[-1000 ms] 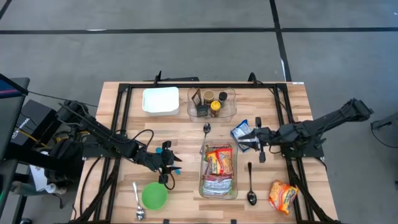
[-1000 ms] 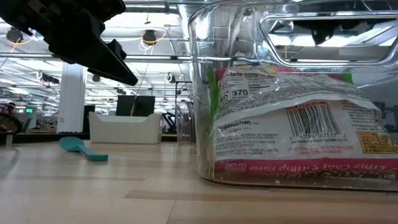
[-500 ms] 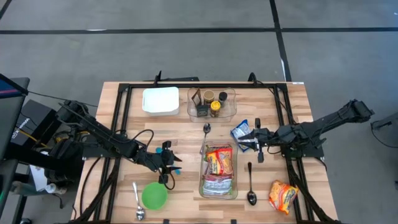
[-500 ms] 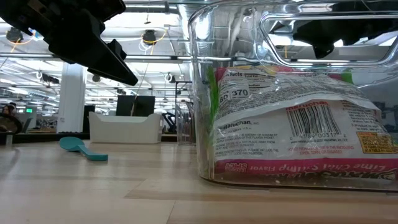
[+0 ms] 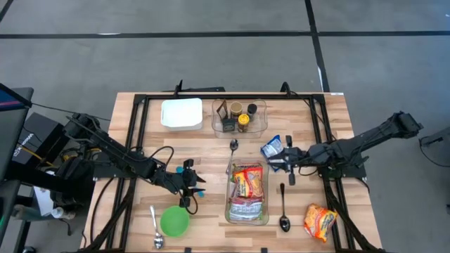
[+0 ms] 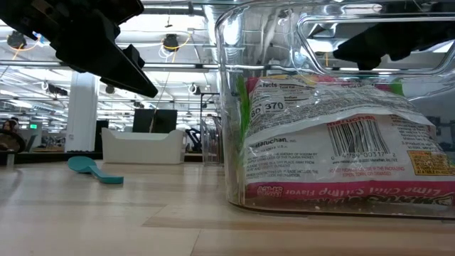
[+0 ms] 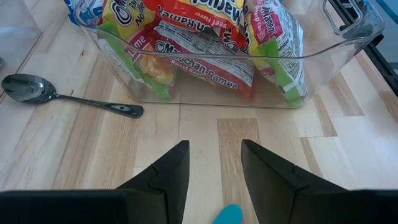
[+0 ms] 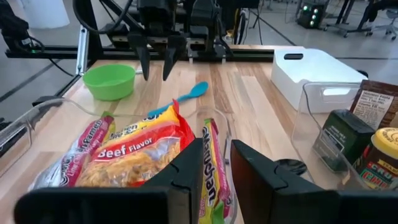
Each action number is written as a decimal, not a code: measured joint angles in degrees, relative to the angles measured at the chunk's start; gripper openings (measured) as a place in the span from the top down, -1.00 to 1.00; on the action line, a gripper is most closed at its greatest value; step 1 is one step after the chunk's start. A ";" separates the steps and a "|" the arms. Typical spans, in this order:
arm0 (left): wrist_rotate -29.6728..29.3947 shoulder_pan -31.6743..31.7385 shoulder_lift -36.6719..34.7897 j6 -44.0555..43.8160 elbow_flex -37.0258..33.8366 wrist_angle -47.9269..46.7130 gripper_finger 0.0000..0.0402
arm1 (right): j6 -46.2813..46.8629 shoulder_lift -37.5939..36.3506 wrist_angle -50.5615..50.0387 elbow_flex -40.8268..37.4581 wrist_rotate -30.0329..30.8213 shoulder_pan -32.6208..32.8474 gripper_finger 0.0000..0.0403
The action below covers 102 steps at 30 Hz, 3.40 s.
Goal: Pick & Place Food Item
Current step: Put the blue spoon into the white bin
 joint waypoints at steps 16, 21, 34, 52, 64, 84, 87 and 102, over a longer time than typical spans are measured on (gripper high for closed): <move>0.00 0.02 0.00 0.00 0.00 0.02 0.30 | -1.43 -1.08 3.14 0.00 -0.35 -0.02 0.63; 0.00 0.00 0.00 0.00 0.00 0.04 0.30 | -4.27 -9.06 -0.37 0.00 -0.39 -0.04 0.63; 0.00 0.02 0.00 0.00 0.00 0.06 0.30 | -4.57 -31.06 -18.69 0.00 -0.23 -2.59 0.63; 0.00 0.02 0.00 0.00 0.00 1.22 0.30 | -4.13 -36.10 -24.94 0.02 -0.25 -2.71 0.63; -0.02 0.02 0.00 8.28 0.00 1.33 0.30 | -4.11 -36.10 -24.94 0.02 -0.25 -2.69 0.63; -1.54 -0.72 -0.02 43.38 0.04 -5.94 0.30 | -4.11 -36.12 -24.92 0.02 -0.25 -2.67 0.63; -3.24 -1.03 -0.02 41.01 0.04 -6.93 0.30 | -4.11 -36.10 -24.92 0.02 -0.25 -2.67 0.63; -0.38 -1.08 -0.02 35.89 0.04 -7.35 0.30 | -4.11 -36.11 -24.92 0.02 -0.25 -2.69 0.63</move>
